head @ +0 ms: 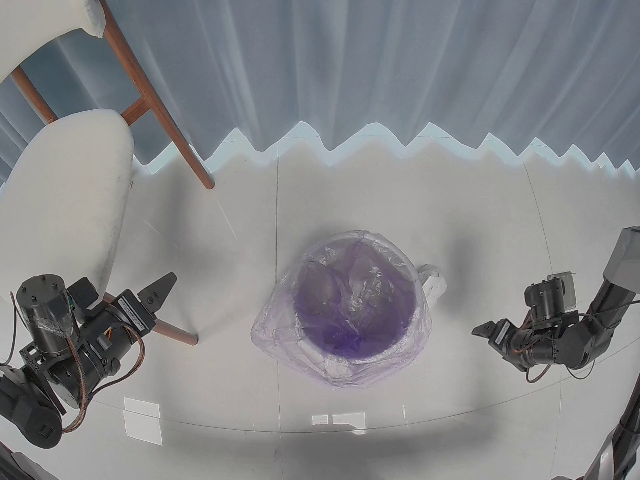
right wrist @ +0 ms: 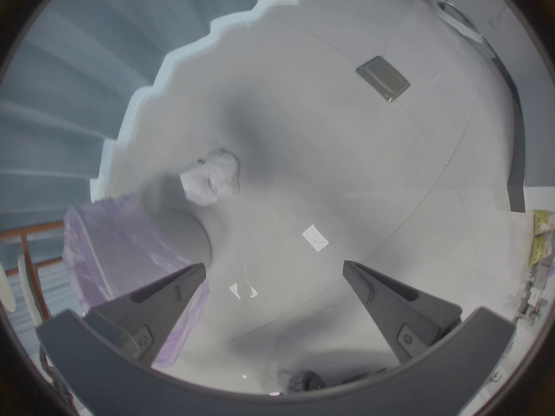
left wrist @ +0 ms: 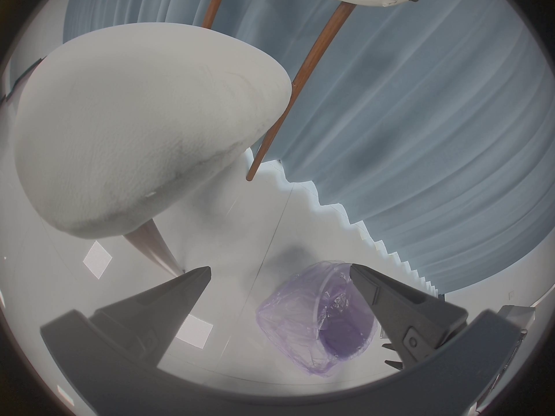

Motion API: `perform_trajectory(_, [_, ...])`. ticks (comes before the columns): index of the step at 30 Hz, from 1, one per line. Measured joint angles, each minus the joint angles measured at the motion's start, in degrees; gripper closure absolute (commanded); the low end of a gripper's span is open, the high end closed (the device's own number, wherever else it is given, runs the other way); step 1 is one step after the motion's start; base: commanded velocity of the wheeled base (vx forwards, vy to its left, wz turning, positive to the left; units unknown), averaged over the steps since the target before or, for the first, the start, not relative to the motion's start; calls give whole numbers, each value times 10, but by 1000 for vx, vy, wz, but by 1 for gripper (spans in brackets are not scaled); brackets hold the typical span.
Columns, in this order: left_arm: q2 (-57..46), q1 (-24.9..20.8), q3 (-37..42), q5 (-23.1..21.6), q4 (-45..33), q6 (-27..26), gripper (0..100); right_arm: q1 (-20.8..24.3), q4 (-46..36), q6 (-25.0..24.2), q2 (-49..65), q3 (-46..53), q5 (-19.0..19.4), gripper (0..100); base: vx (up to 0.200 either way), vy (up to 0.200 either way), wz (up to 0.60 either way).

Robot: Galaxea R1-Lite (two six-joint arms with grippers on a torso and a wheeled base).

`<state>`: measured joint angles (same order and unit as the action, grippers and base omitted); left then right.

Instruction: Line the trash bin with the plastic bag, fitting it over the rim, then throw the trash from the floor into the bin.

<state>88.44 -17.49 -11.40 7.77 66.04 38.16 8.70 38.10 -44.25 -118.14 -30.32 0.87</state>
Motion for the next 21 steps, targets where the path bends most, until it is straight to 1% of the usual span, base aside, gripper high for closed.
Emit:
perform_trajectory(3, [0,0,0,0,0,0,0,-20,5,-2,7,-13,4,0,0,0,0])
perform_trajectory(7, [0,6,0,0,0,-1,0,-33,11,-2,1,-44,5,0,0,0,0])
perform_trajectory(14, [0,29,-1,0,0,-2,0,-49,2,2,-21,-116,5,0,0,0,0])
perform_trajectory(21, [0,50,-3,0,1,-2,0,-57,-54,3,-37,-178,5,0,0,0,0])
